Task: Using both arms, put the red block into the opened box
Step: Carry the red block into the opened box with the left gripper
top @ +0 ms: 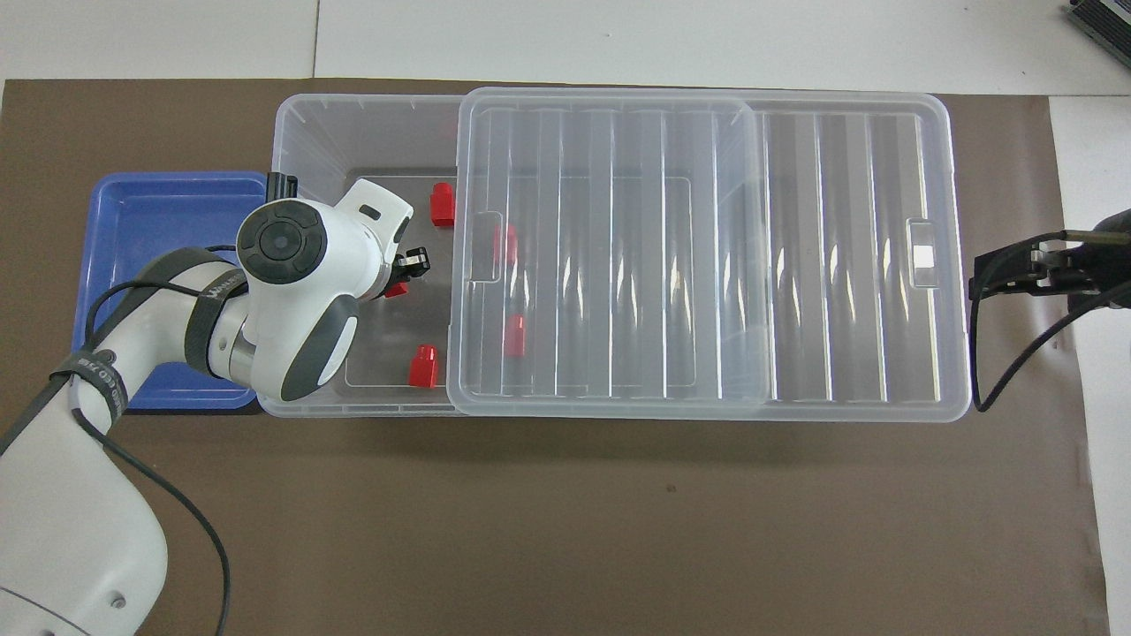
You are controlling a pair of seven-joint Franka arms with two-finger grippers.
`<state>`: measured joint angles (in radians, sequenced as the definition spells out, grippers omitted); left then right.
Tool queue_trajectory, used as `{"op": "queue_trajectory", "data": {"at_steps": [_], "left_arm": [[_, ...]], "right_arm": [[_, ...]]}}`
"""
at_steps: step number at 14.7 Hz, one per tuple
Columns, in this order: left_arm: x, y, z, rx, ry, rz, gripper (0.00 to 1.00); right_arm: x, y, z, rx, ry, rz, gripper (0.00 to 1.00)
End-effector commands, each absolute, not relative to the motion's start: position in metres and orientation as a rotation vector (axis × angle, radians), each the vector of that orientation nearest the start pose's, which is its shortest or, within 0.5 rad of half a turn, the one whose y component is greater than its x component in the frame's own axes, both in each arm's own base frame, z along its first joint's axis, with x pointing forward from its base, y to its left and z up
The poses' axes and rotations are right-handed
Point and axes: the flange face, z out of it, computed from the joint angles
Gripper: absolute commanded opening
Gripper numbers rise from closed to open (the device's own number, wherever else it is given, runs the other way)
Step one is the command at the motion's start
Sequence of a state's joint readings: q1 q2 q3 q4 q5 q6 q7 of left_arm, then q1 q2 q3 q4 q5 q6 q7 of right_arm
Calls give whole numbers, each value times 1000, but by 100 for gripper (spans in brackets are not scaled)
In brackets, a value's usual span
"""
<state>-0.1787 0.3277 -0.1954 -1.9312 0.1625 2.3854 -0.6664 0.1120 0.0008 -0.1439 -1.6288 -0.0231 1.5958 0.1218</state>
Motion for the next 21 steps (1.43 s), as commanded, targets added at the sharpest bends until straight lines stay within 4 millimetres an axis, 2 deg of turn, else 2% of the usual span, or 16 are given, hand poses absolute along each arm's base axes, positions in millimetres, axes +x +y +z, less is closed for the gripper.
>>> {"op": "queue_trajectory", "data": {"at_steps": [1, 6, 10, 11, 12, 13, 16, 21], "left_arm": [[590, -226, 323, -3132, -298, -272, 0], [591, -226, 303, -3107, -255, -263, 0], [591, -226, 303, -3106, -247, -270, 0], [591, -226, 303, -3106, -247, -270, 14], [591, -226, 303, -3106, -247, -270, 66], [591, -226, 303, -3106, -248, -272, 100], [593, -227, 309, -3091, -350, -258, 100], [595, -216, 360, -3042, -401, -236, 100]], "right_arm": [[549, -23, 603, -3155, 212, 65, 100], [547, -30, 604, -3151, 229, 77, 100], [544, -22, 608, -3153, 210, 72, 100], [542, -21, 610, -3153, 208, 77, 100], [540, -20, 613, -3151, 205, 72, 100], [540, -19, 611, -3151, 203, 77, 100], [540, -18, 611, -3151, 200, 77, 100], [540, -17, 611, -3139, 200, 75, 100]]}}
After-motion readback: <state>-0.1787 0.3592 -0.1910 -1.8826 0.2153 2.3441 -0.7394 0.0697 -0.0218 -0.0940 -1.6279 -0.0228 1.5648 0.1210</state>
